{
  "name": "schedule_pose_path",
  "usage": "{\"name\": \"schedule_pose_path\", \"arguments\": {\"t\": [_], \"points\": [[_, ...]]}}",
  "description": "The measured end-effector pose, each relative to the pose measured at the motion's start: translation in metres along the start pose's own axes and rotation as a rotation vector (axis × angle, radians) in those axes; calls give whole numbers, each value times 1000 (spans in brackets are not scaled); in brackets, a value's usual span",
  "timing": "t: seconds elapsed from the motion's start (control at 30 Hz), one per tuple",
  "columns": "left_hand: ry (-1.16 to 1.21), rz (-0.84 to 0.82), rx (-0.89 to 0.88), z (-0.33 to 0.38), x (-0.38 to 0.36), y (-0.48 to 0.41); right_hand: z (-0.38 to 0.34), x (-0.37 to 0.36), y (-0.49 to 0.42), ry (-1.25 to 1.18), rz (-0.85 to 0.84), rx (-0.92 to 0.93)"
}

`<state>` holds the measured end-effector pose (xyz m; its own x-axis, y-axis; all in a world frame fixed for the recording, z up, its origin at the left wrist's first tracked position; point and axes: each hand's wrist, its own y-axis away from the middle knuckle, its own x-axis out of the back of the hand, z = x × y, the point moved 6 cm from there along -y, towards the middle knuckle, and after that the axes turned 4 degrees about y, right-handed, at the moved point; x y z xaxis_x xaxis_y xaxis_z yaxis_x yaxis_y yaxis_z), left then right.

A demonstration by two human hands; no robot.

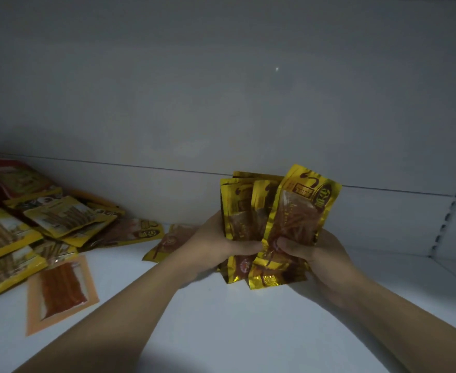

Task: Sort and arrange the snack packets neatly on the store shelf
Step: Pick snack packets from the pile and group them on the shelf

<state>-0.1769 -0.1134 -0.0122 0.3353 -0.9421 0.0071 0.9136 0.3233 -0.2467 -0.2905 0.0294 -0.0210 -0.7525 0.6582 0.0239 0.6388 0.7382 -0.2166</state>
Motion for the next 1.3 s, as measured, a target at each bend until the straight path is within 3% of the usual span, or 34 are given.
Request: {"name": "schedule_pose_path", "arguments": {"t": [0.1, 0.27, 0.4, 0.5, 0.67, 0.77, 0.9, 0.97, 1.03, 1.13, 1.3], "points": [[-106, 142, -24, 7, 8, 0, 3, 1, -2, 16, 39, -22], [-380, 369, -60, 43, 46, 8, 0, -1, -1, 259, 171, -66], [-385, 578, 27, 67, 98, 31, -6, -15, -2, 245, 132, -198], [-359, 706, 46, 80, 132, 52, -2, -55, -5, 67, 17, -322], [-156, 934, 12, 90, 169, 71, -7, -114, -27, 21, 87, -320], [-133, 935, 91, 79, 173, 75, -6, -145, -42, 124, 147, -268], [-171, 762, 274, 45, 153, 68, 5, -169, -47, 791, 223, -284], [-245, 756, 325, 38, 152, 65, 8, -169, -45, 983, 223, -369], [-292, 736, 336, 37, 154, 60, 11, -168, -49, 998, 166, -393], [-343, 647, 388, 28, 154, 54, 11, -172, -51, 833, 71, -315], [-359, 547, 410, 30, 143, 50, 16, -165, -47, 418, 170, -340]]}}
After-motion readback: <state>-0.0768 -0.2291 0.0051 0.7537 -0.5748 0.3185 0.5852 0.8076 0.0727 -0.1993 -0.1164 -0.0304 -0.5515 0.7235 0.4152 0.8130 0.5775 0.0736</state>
